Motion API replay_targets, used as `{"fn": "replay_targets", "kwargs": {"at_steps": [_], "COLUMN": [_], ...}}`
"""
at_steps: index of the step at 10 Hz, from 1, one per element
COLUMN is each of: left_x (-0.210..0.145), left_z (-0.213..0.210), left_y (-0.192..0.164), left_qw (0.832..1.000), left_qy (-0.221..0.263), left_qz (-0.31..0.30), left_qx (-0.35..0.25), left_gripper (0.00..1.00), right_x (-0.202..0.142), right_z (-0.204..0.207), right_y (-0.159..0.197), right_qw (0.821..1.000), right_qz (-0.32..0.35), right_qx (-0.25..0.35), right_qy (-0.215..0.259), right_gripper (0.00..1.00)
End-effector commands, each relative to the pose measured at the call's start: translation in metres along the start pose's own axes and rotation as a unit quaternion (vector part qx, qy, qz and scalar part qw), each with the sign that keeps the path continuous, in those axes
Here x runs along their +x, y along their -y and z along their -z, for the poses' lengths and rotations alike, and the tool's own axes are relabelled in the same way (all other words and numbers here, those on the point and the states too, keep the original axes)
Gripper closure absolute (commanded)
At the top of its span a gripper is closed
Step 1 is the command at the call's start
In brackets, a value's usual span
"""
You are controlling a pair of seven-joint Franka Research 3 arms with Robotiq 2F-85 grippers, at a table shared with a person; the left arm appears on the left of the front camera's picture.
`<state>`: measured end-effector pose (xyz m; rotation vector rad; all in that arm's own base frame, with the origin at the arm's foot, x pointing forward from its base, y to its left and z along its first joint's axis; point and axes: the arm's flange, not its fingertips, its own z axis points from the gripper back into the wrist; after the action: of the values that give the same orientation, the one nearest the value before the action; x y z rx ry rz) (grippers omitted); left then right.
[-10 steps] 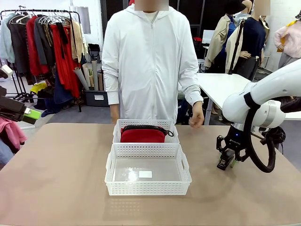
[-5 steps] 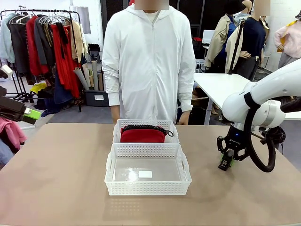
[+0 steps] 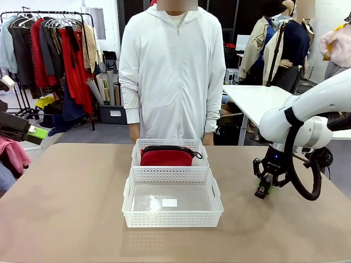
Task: Distribute items into two baskets.
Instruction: Pick up the Stapler that the person points to.
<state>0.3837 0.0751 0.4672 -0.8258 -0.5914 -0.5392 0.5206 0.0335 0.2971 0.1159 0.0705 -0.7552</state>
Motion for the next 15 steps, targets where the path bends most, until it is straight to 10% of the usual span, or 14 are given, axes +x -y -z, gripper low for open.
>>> {"fn": "replay_targets", "kwargs": {"at_steps": [1, 6, 15], "left_x": [0.000, 0.000, 0.000], "left_z": [0.000, 0.000, 0.000], "left_y": [0.001, 0.001, 0.001], "left_qw": [1.000, 1.000, 1.000], "left_qy": [0.005, 0.005, 0.005], "left_qz": [-0.002, -0.002, -0.002], "left_qx": [-0.005, -0.005, -0.005], "left_gripper": [0.00, 0.00, 0.00], "right_x": [-0.012, -0.060, -0.136], "right_z": [-0.016, -0.108, -0.224], "right_y": [-0.007, -0.004, 0.011], "right_qw": [0.997, 0.958, 0.810], "right_qz": [-0.070, -0.279, -0.582], "right_qx": [-0.029, -0.059, -0.070], "right_qy": [0.021, 0.032, -0.025], "right_gripper": [1.00, 1.00, 1.00]}}
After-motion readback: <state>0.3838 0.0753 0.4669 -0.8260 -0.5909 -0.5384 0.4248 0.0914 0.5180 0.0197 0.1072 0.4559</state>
